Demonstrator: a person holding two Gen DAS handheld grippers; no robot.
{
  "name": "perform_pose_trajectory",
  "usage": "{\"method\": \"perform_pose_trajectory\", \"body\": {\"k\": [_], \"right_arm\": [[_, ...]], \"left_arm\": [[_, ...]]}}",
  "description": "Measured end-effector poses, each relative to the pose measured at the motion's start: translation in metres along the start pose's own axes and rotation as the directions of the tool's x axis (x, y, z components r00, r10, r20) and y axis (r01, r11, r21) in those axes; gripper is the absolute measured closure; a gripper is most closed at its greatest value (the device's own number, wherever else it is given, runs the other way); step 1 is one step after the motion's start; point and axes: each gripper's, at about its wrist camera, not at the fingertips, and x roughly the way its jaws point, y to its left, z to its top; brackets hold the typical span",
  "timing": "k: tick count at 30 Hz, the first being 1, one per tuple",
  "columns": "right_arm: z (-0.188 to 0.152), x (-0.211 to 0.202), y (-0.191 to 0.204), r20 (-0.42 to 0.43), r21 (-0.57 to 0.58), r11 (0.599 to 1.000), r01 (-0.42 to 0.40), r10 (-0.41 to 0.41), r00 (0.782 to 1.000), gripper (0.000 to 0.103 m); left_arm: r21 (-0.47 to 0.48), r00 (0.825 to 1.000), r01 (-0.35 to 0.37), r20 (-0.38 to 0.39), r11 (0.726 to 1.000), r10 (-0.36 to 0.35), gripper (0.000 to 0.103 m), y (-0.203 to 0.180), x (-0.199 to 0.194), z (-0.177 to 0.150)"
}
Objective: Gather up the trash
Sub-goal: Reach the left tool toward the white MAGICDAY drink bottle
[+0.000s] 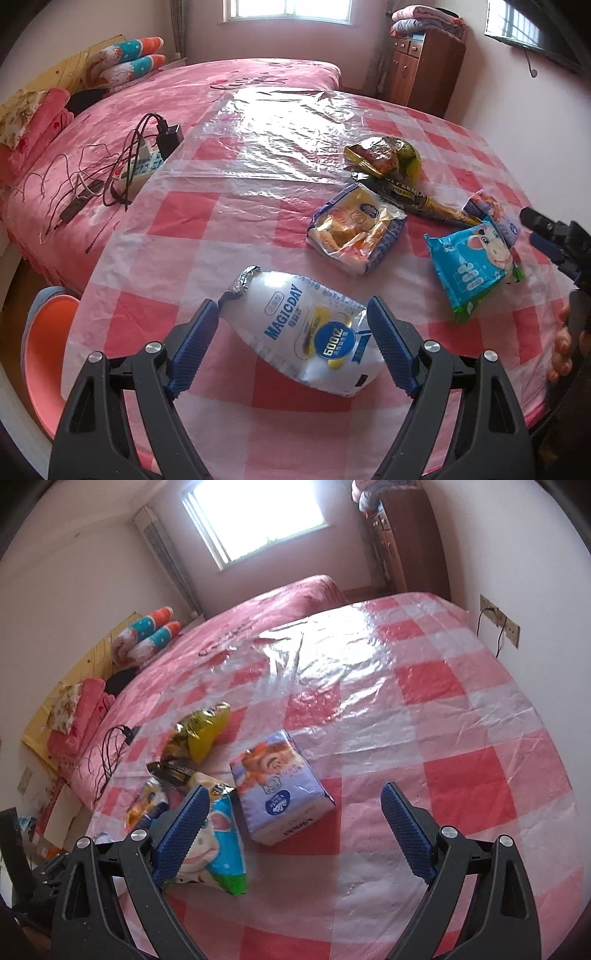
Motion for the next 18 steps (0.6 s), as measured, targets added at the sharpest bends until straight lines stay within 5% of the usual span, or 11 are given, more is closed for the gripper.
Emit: {"method": "perform_pose_trajectory", "body": {"k": [18], "right_arm": [[0.004,0.024,0.014,-0.078,-0.072,0.997,-0.011,0.006,0.997,0.01]], "left_arm": [[-0.037,0.998,0.061,-0.02,0.997,-0.062,0.02,0.006,-0.006,0.0]]}}
